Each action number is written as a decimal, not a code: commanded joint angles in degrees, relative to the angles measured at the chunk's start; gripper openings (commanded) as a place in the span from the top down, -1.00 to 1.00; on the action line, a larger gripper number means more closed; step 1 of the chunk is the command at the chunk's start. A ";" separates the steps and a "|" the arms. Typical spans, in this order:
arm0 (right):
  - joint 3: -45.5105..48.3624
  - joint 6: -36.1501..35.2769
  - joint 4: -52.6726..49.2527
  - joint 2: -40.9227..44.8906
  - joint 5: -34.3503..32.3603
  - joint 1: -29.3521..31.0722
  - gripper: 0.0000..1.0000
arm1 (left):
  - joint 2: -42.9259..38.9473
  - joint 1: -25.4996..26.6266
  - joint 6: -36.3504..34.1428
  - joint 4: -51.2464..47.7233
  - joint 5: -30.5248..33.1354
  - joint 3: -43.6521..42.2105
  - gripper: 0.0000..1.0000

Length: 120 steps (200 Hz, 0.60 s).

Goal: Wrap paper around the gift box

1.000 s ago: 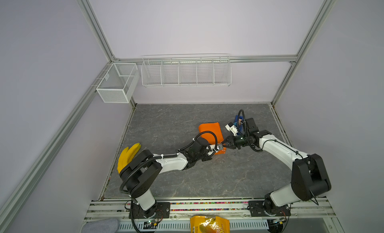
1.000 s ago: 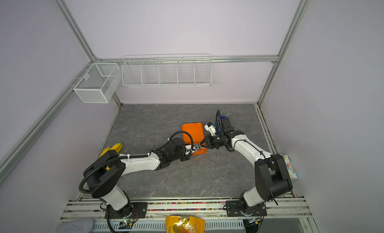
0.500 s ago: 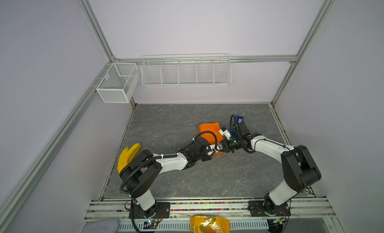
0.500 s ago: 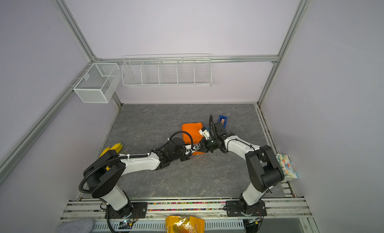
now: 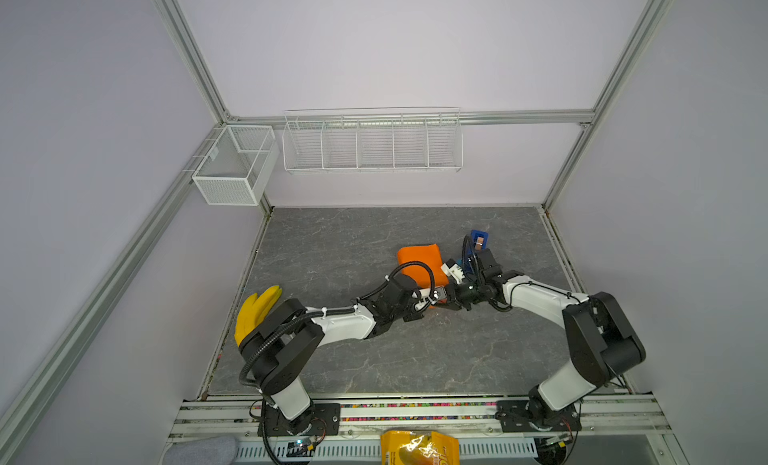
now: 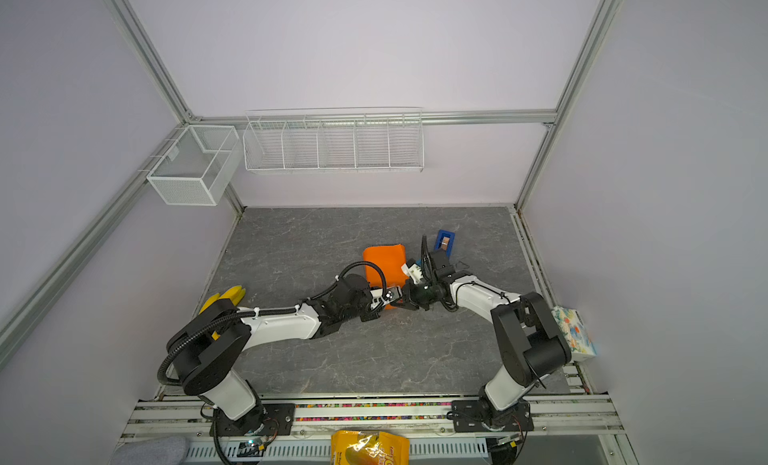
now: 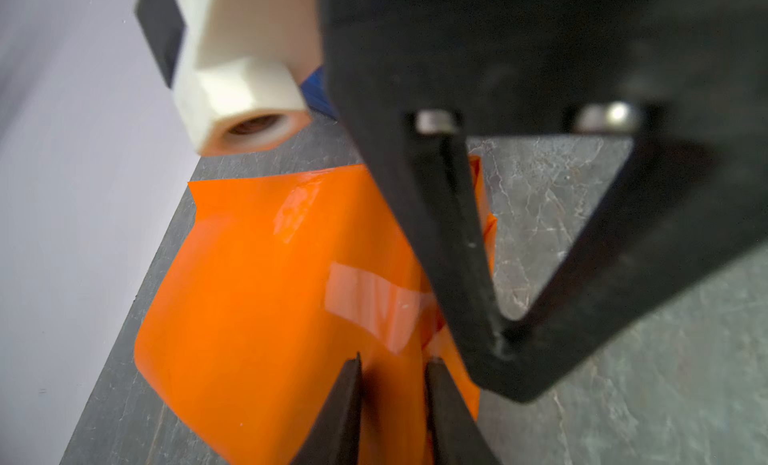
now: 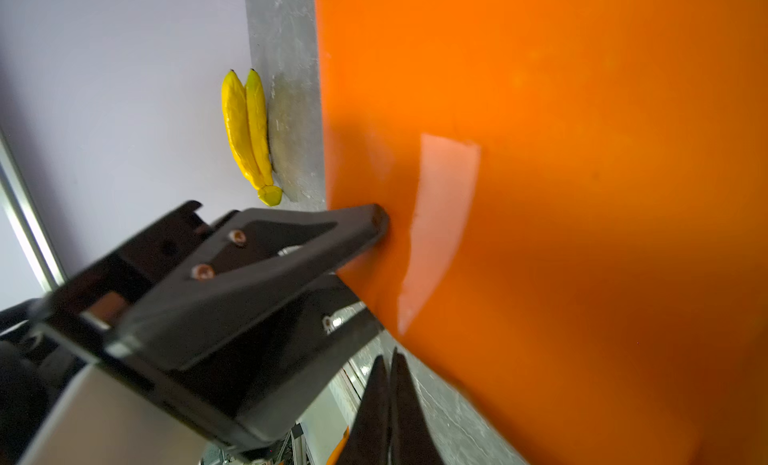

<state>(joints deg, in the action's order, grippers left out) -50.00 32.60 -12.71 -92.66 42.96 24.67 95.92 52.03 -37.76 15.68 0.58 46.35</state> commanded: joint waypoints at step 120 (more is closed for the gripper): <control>3.28 5.17 6.39 -0.26 -2.77 1.20 0.87 | 2.21 0.10 1.89 -7.10 -2.16 -0.47 0.50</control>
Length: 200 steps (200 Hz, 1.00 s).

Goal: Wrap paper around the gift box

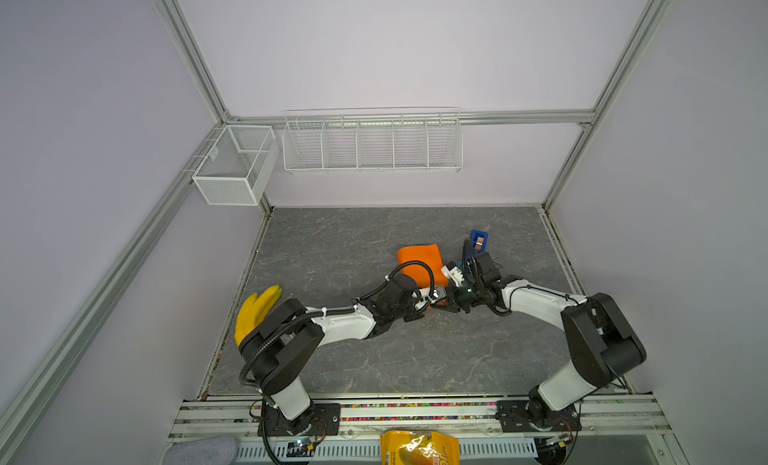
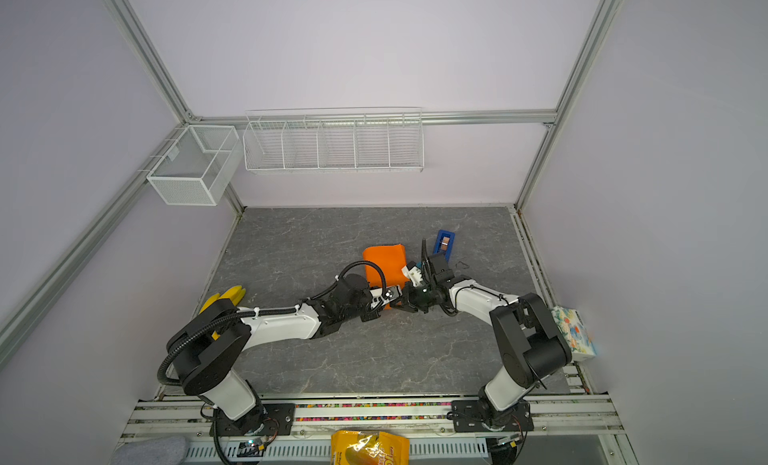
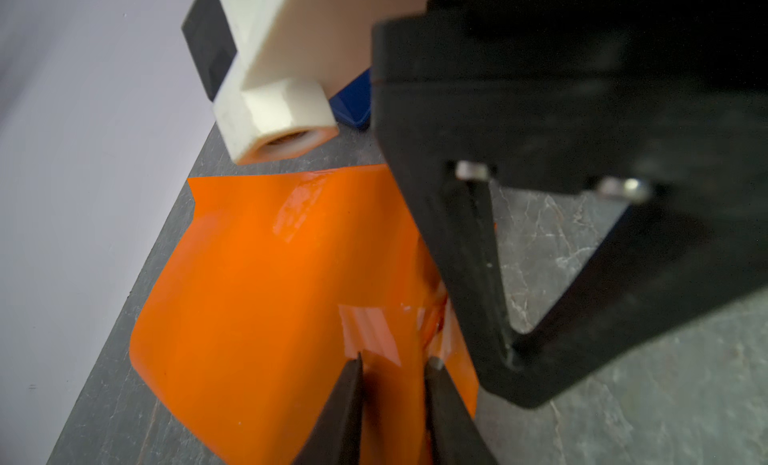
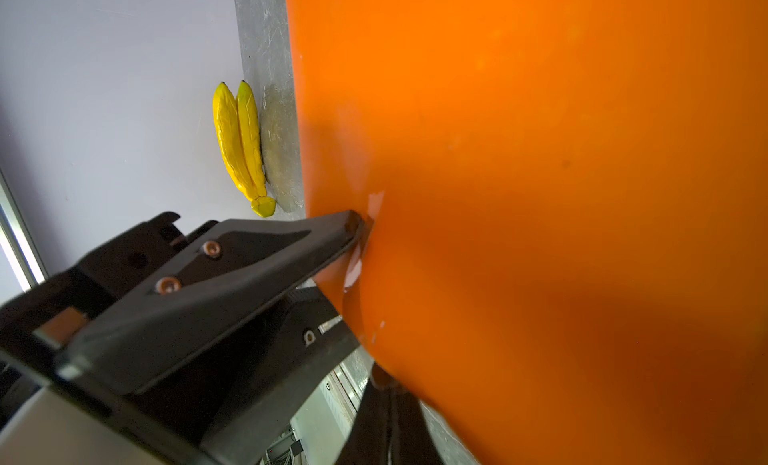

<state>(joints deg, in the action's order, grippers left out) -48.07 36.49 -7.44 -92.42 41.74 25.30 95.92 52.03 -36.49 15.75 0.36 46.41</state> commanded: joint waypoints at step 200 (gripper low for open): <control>3.77 -1.79 -18.24 9.24 -22.74 0.58 0.13 | 2.64 -0.11 1.13 -9.31 -2.26 0.58 0.58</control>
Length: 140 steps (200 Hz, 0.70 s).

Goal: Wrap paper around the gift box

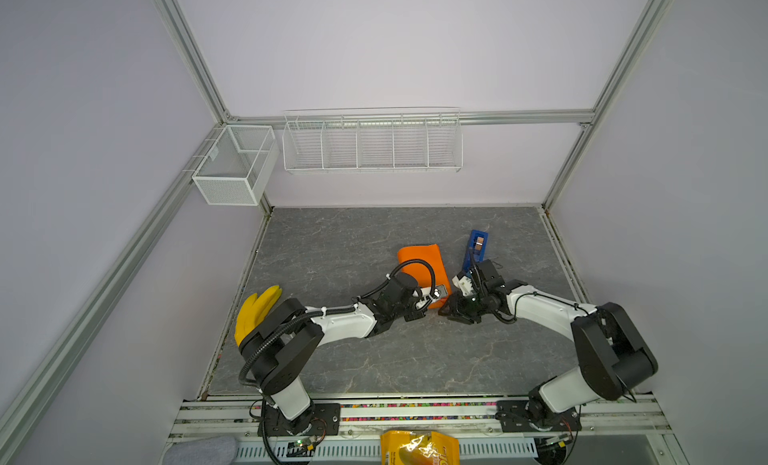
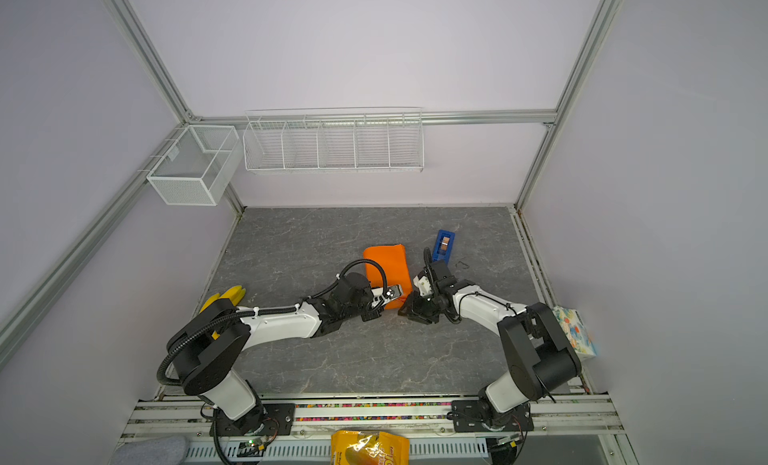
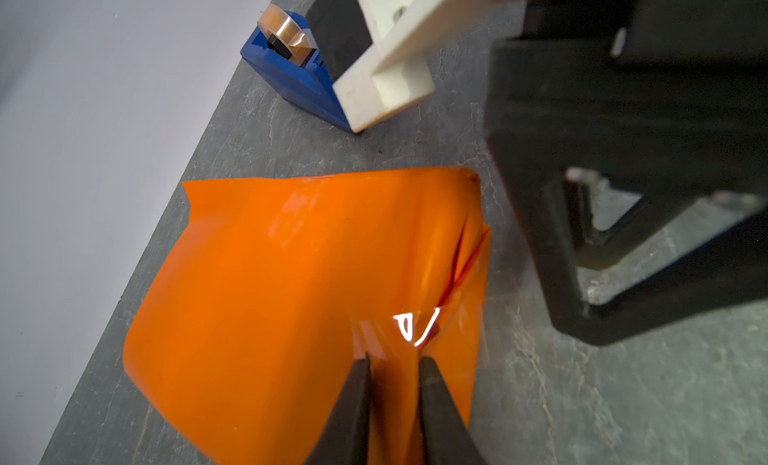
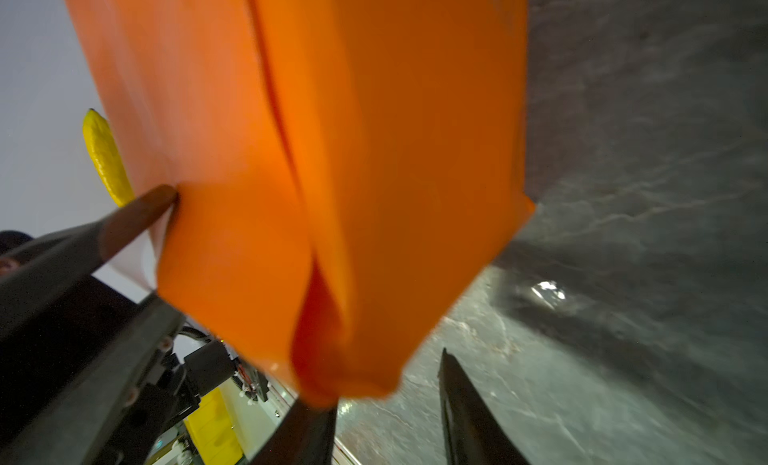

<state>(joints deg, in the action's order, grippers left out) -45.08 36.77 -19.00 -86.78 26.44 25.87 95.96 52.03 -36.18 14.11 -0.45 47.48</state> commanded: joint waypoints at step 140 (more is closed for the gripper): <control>1.40 6.50 16.98 1.69 1.26 3.27 0.79 | 2.33 -0.15 0.84 -8.61 -1.84 0.07 0.59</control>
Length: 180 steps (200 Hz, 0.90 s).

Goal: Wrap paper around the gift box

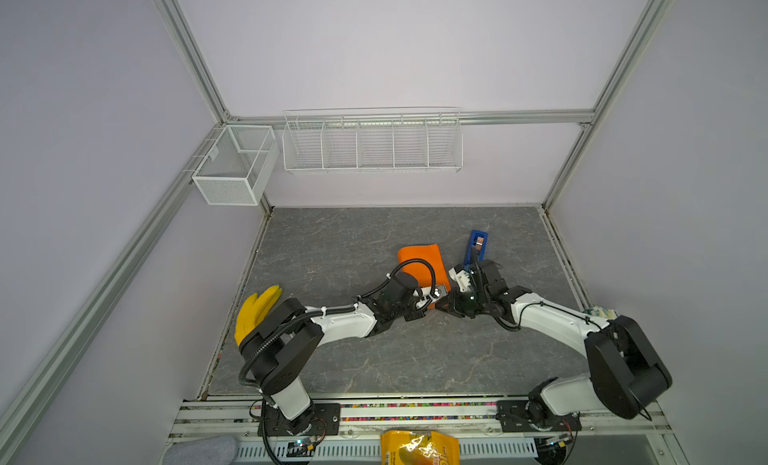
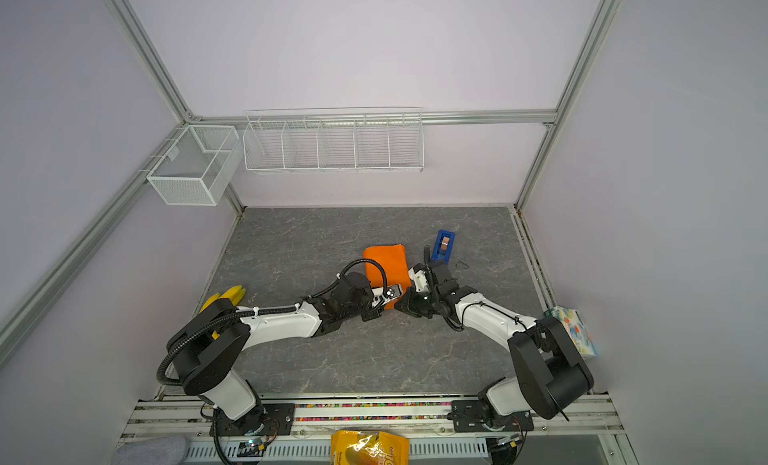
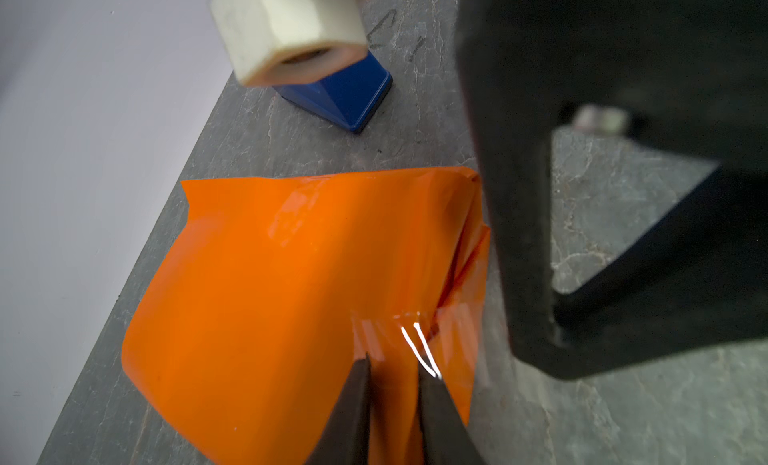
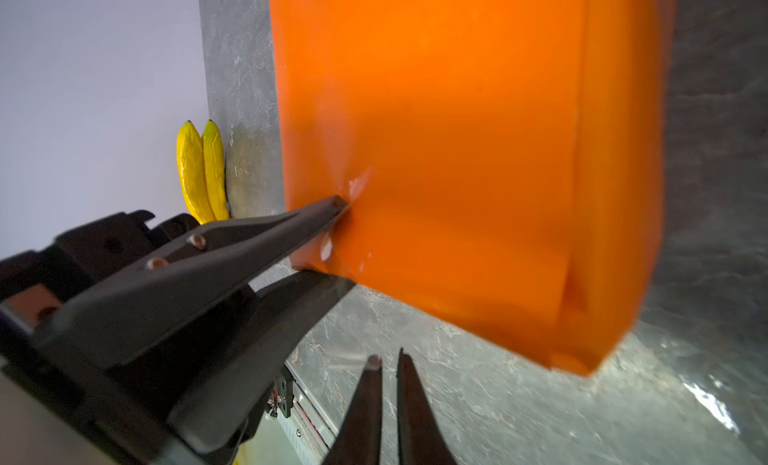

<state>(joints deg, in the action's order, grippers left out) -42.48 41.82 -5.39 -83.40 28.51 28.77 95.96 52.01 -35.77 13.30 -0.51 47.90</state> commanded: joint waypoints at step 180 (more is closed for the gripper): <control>0.01 3.54 11.13 -11.18 -5.13 0.48 0.87 | -2.33 -0.72 1.24 -8.11 -1.68 -1.47 0.46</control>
<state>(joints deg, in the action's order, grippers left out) -42.74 44.14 5.32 -93.30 25.28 29.19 95.29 51.75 -35.44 11.75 -0.99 48.10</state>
